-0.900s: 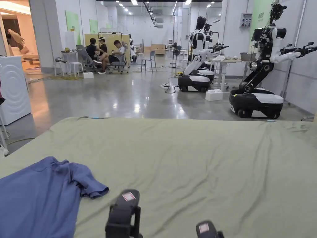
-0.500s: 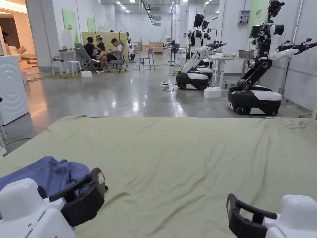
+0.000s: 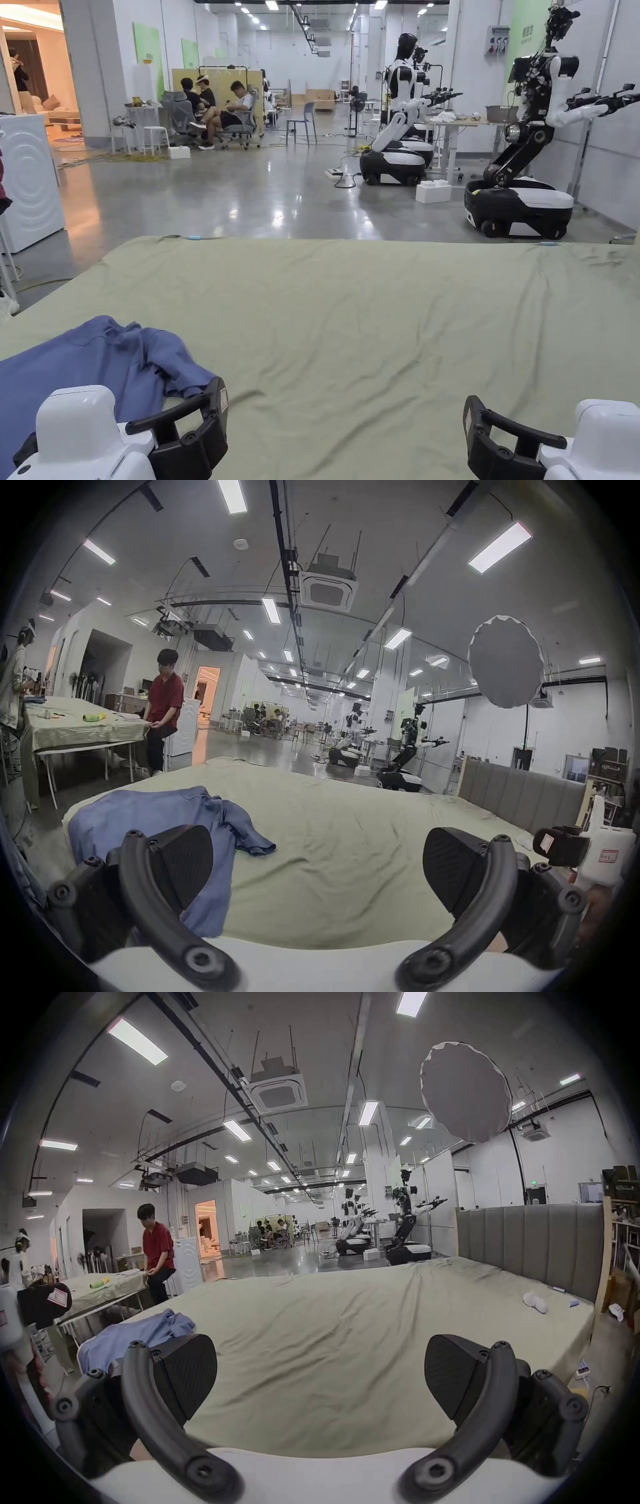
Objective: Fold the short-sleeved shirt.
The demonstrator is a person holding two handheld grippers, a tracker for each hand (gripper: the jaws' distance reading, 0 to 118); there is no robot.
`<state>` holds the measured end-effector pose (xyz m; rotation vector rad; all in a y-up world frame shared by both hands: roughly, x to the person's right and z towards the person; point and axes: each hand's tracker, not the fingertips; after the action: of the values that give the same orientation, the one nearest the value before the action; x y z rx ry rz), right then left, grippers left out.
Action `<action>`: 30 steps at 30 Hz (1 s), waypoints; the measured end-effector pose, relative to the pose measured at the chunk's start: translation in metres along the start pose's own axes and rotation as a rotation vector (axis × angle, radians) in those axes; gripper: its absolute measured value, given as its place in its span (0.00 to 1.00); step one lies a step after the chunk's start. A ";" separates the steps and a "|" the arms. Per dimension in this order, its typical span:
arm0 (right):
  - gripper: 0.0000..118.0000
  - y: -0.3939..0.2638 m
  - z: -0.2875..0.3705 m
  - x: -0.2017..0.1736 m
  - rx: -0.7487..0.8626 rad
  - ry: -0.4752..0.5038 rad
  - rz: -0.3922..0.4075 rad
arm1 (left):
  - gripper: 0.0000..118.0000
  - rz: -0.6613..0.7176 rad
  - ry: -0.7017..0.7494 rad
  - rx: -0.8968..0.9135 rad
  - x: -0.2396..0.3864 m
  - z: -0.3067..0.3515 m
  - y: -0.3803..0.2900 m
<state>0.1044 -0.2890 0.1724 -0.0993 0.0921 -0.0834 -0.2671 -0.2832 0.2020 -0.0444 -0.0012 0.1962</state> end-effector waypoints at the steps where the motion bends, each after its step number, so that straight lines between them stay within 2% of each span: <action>1: 1.00 0.000 0.000 0.000 0.002 -0.002 0.001 | 1.00 -0.003 -0.006 0.001 -0.001 0.000 -0.001; 8: 1.00 0.003 0.002 0.003 0.005 0.001 -0.033 | 1.00 -0.008 -0.010 0.002 0.004 0.002 -0.001; 14: 1.00 0.002 0.003 0.002 0.009 -0.012 0.003 | 1.00 0.007 -0.018 0.009 0.007 0.002 0.000; 19: 1.00 0.003 0.004 0.000 0.013 -0.016 0.018 | 1.00 -0.061 -0.012 0.027 0.012 0.003 0.001; 30: 1.00 0.006 0.007 -0.003 0.033 -0.018 0.037 | 1.00 -0.071 -0.013 0.023 0.016 0.001 0.005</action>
<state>0.1024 -0.2824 0.1791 -0.0656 0.0746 -0.0470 -0.2528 -0.2755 0.2025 -0.0200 -0.0136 0.1259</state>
